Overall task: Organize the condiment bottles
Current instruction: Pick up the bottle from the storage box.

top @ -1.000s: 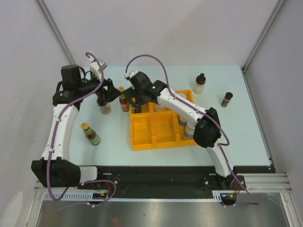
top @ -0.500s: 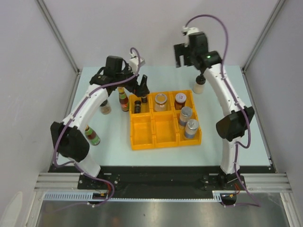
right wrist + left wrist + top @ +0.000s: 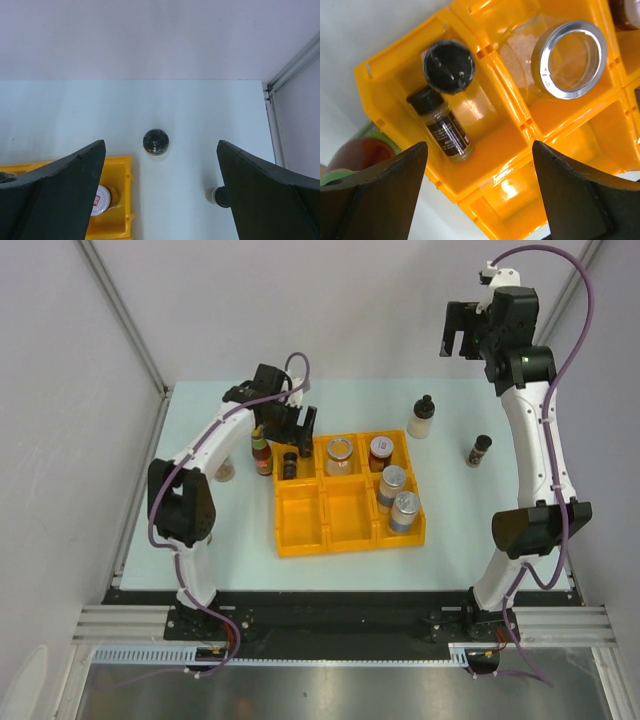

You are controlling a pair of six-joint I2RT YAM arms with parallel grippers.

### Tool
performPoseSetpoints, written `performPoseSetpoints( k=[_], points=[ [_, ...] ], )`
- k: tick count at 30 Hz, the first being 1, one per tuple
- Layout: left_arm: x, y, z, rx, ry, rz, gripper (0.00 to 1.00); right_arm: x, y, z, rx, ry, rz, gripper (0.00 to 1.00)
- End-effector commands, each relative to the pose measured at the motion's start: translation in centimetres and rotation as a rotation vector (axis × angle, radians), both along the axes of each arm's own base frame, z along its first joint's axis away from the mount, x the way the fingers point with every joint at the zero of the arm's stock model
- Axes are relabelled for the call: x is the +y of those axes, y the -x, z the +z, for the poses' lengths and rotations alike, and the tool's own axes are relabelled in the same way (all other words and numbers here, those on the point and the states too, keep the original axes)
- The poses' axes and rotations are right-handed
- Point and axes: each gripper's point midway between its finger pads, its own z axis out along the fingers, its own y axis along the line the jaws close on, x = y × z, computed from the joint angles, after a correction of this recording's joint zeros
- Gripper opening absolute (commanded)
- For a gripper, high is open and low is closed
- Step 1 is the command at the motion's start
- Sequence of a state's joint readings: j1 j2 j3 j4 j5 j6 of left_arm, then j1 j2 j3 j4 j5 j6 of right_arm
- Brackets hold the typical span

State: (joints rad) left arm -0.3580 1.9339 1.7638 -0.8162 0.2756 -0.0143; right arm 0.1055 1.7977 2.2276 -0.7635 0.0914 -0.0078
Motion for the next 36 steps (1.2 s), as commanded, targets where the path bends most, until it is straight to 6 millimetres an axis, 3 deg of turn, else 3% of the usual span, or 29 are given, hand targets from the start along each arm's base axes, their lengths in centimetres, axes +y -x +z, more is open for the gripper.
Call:
performPoseSetpoints(
  k=[1,9,26,32,35,36],
  points=[
    [1.3,0.4,0.3,0.038,-0.052,0.111,0.91,0.1,0.0,0.2,-0.024,-0.017,0.021,1.00],
    [2.4,1.9,-4.1,0.121,-0.146,0.132,0.94,0.5,-0.6,-1.5,0.009,-0.054,0.045,1.00],
    [1.1,3.6,-11.1,0.257,-0.233,0.082,0.84,1.5,-0.6,-4.1,0.060,-0.085,0.097,1.00],
    [1.8,3.7,-12.4,0.264,-0.276,0.095,0.83,1.7,-0.7,-4.7,0.073,-0.085,0.109,1.00],
    [2.3,3.4,-12.1,0.241,-0.302,0.114,0.83,1.8,-0.8,-5.2,0.086,-0.090,0.115,1.00],
    [2.4,3.1,-11.2,0.213,-0.298,0.121,0.82,1.9,-0.8,-5.5,0.092,-0.091,0.118,1.00]
  ],
)
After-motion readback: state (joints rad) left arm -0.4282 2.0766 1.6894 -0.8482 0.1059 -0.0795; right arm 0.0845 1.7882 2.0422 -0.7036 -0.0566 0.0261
